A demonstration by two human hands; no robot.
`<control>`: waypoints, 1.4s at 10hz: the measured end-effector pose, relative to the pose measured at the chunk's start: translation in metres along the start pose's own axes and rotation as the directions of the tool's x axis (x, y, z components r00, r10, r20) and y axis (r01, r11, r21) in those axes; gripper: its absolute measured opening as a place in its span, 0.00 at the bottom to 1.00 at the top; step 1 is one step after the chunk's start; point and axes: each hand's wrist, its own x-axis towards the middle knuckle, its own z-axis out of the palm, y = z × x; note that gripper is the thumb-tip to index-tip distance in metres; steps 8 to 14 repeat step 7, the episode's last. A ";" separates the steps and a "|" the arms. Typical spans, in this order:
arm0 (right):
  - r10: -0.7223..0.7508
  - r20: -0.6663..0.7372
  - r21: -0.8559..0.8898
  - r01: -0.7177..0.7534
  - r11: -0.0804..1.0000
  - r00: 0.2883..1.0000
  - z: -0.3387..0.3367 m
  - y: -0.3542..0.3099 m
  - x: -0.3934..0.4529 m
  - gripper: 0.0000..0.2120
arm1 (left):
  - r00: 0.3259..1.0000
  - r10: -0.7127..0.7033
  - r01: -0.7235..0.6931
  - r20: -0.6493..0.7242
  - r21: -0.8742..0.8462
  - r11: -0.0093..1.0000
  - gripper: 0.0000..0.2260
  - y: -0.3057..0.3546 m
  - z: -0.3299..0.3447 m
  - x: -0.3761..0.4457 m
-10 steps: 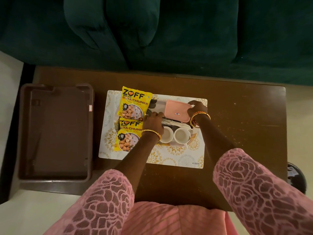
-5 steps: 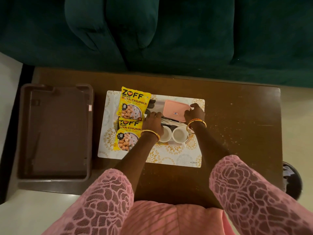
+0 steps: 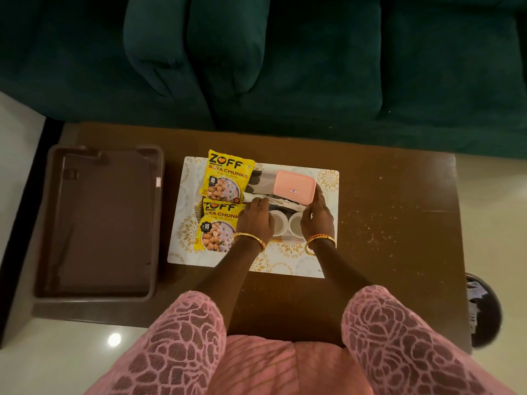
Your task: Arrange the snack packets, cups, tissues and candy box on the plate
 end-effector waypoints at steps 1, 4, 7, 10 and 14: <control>-0.019 -0.016 -0.009 0.018 1.000 1.000 0.000 0.001 -0.011 0.18 | 1.000 0.012 -0.012 0.014 0.025 1.000 0.19 0.001 0.001 -0.006; -0.041 0.006 -0.159 0.042 0.986 0.999 -0.011 0.005 -0.051 0.13 | 1.000 0.008 -0.010 0.025 0.084 0.996 0.20 0.003 -0.001 -0.041; -0.193 -0.130 -0.195 0.166 0.967 0.973 -0.046 -0.006 -0.110 0.15 | 0.990 0.040 -0.024 -0.133 0.115 0.993 0.19 0.014 -0.026 -0.102; -0.193 -0.130 -0.195 0.166 0.967 0.973 -0.046 -0.006 -0.110 0.15 | 0.990 0.040 -0.024 -0.133 0.115 0.993 0.19 0.014 -0.026 -0.102; -0.193 -0.130 -0.195 0.166 0.967 0.973 -0.046 -0.006 -0.110 0.15 | 0.990 0.040 -0.024 -0.133 0.115 0.993 0.19 0.014 -0.026 -0.102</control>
